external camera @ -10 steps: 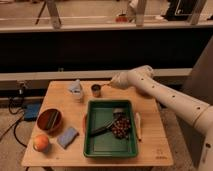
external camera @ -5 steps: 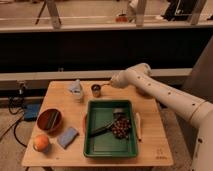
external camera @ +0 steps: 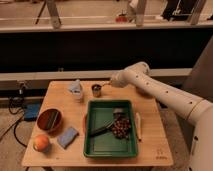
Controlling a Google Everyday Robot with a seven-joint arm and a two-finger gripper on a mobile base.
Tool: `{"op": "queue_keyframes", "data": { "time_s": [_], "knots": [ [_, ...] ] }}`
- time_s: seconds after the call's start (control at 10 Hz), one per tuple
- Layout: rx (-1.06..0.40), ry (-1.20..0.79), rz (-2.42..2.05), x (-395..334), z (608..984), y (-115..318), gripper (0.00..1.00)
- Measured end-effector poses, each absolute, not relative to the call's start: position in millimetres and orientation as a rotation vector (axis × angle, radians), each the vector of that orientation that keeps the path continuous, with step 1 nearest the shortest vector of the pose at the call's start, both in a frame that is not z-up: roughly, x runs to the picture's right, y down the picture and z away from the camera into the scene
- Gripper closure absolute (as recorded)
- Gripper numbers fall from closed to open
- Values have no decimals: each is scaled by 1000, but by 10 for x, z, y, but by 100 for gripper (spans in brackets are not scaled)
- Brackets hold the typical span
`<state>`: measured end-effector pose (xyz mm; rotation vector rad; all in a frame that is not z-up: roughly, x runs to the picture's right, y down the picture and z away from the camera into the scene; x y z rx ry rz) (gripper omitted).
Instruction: Place fork in metal cup
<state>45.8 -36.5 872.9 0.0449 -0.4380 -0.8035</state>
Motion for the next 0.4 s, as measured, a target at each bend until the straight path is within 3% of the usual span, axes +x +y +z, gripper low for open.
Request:
{"op": "queue_keyframes", "data": {
  "time_s": [0.4],
  "knots": [
    [64, -418, -784, 428, 8705, -440, 22]
  ]
}}
